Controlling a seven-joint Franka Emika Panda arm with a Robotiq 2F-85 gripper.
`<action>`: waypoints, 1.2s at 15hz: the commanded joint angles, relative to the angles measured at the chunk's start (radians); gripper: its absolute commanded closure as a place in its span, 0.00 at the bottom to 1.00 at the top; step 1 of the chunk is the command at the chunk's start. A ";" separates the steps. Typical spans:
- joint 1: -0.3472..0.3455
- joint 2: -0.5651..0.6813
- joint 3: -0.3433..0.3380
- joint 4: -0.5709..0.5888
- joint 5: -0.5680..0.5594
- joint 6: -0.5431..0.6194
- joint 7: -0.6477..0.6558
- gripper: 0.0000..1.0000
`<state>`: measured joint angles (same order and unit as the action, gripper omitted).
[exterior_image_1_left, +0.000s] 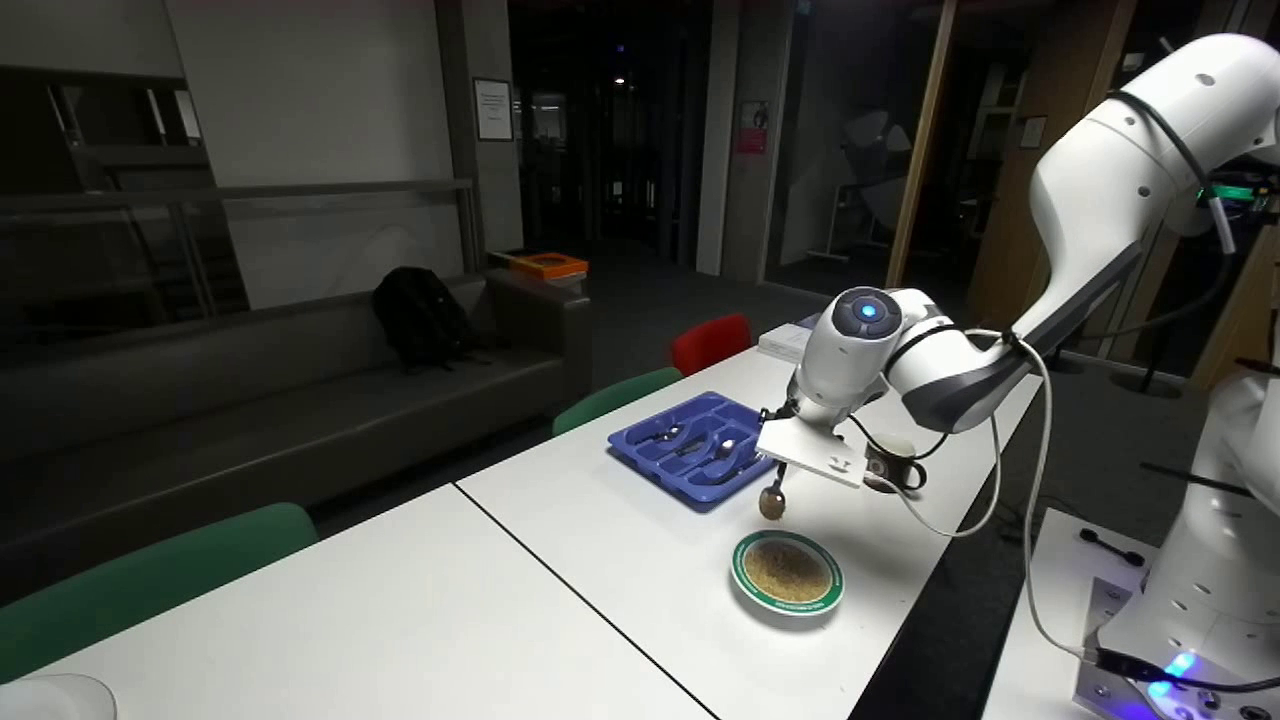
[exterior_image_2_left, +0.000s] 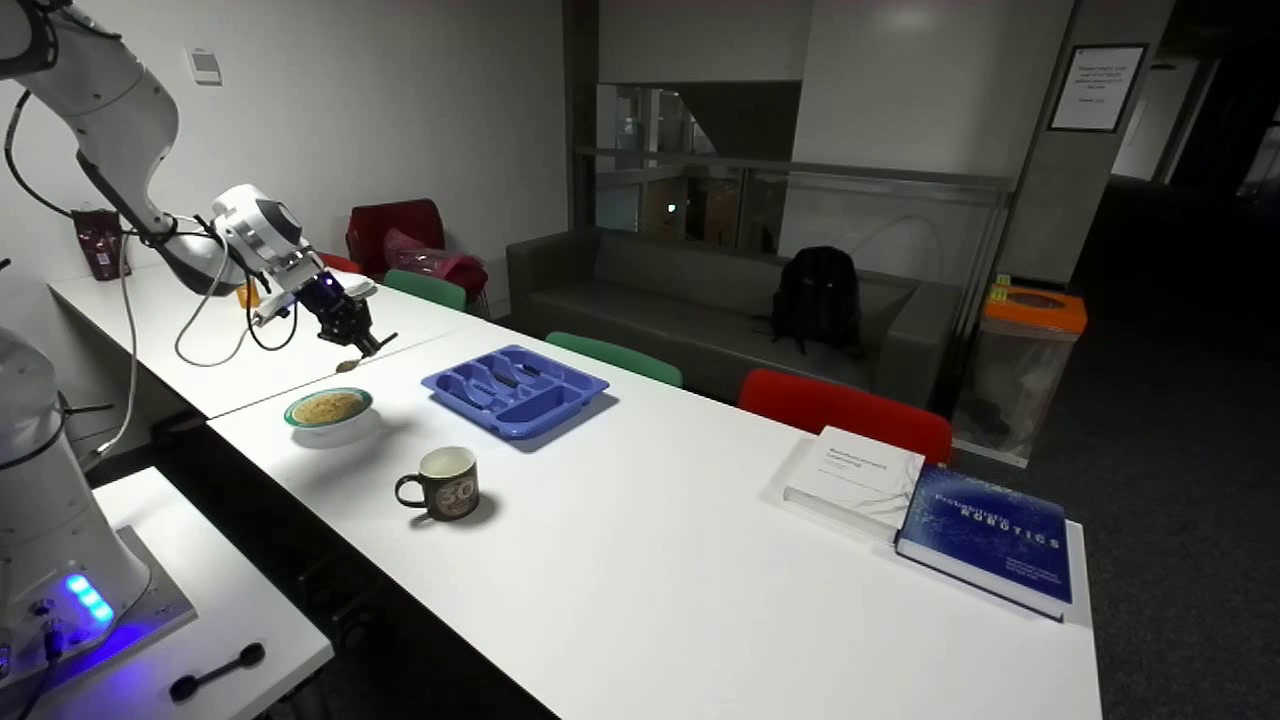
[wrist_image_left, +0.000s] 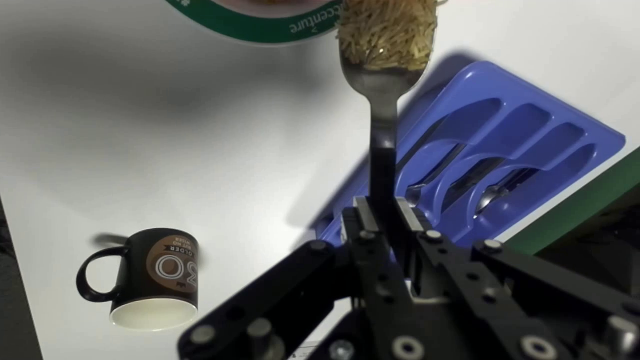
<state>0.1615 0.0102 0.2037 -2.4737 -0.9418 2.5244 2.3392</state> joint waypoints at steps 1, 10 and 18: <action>0.020 -0.028 -0.002 -0.024 -0.073 0.017 0.076 0.97; 0.051 -0.066 0.018 -0.058 -0.154 0.008 0.154 0.97; 0.056 -0.108 0.022 -0.084 -0.204 0.007 0.160 0.97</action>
<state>0.2180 -0.0359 0.2220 -2.5156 -1.0996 2.5244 2.4624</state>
